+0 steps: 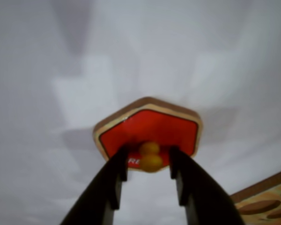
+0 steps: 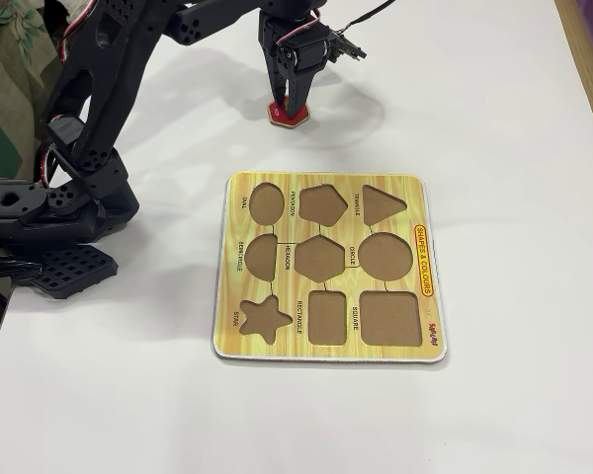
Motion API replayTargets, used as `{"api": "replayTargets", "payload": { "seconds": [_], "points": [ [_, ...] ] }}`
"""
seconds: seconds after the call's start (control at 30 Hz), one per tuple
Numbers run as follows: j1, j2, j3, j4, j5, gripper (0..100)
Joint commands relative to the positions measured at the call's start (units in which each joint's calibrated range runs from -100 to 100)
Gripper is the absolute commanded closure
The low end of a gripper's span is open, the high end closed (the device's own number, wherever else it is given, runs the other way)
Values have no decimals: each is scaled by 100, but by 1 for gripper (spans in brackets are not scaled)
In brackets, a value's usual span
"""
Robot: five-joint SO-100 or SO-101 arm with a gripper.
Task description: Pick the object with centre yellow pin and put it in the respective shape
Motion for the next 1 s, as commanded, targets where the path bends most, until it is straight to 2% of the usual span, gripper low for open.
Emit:
{"api": "replayTargets", "payload": {
  "seconds": [0.0, 0.2, 0.97],
  "points": [
    [58, -23, -9, -92, 9, 89],
    [58, -23, 0, -74, -23, 96],
    [78, -98, -99, -161, -28, 96]
  ]
}}
